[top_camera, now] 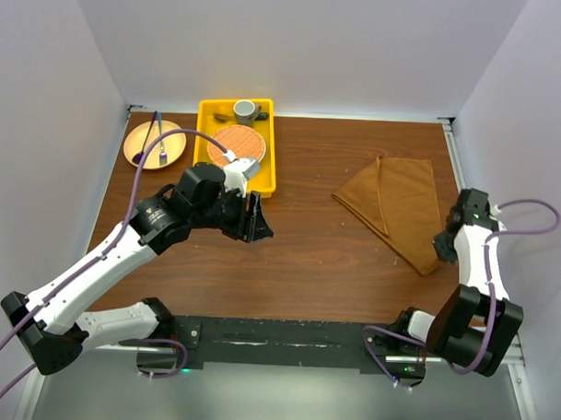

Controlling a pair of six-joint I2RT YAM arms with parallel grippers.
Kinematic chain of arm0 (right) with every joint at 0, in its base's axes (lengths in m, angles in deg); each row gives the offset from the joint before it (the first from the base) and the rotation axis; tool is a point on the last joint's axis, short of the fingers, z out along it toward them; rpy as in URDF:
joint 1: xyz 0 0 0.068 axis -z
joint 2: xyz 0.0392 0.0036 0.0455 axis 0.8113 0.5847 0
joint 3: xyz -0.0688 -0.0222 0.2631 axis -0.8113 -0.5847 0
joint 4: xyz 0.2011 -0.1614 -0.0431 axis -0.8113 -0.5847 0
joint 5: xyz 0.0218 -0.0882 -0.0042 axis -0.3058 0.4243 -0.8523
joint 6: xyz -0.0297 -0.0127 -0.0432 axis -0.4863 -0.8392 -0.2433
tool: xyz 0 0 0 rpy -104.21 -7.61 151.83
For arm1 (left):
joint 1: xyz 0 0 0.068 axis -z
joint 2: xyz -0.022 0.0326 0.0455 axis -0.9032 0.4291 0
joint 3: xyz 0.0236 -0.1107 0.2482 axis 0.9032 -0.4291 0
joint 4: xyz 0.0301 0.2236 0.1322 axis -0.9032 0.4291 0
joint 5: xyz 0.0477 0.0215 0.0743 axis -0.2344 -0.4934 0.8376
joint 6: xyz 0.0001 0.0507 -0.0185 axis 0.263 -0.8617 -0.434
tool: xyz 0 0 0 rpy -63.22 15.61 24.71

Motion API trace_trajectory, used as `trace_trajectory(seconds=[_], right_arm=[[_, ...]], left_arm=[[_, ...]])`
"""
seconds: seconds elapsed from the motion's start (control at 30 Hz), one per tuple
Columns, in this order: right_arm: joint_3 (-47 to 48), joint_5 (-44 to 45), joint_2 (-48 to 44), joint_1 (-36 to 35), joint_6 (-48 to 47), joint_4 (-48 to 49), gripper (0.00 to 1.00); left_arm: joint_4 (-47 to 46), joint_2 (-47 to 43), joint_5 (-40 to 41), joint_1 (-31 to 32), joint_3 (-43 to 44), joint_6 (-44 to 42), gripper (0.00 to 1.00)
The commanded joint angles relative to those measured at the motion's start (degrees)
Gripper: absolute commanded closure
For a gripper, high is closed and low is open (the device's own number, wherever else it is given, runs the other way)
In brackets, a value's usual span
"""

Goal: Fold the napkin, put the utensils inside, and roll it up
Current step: Fold the napkin

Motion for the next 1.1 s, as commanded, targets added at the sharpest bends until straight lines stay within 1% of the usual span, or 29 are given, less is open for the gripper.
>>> trace_trajectory(seconds=[0.0,0.13,0.17,0.33,0.47,0.57,0.97,1.07], right_arm=[[6.87,2.48,1.73,-9.05,1.48,-0.23,0.95],[11.89,1.77,6.74,-14.94,-1.49,0.56,0.96],[12.68,1.86,7.1,-17.13,-2.2,1.0,0.96],[16.9,1.34,9.03,-23.29,-5.8,2.58,0.96],[19.63,-0.24,12.37,-29.61,-9.15,4.78,0.97],[22.88,0.1,15.27,-32.95,-11.34,4.95,0.97],[33.95,-0.51,25.55,-39.73,-18.38,7.33,0.97],[35.97,-1.91,28.63,-40.17,-19.08,7.59,0.98]], left_arm=[[-2.47,-1.51,-1.47,-0.36,-1.24,0.4,0.47],[-1.95,-1.6,-1.04,-0.45,-0.89,-0.13,0.47],[-1.86,-1.6,-0.95,-0.45,-0.89,-0.31,0.47],[-0.98,-1.07,-0.86,-0.71,-0.62,-0.66,0.46],[-0.54,-0.02,-0.51,-0.8,0.25,-1.27,0.46],[-0.37,0.86,-0.59,-1.06,0.69,-1.54,0.46],[-0.01,3.94,-0.77,-2.03,2.19,-2.42,0.46],[-0.01,4.9,-0.95,-2.55,2.63,-2.86,0.46]])
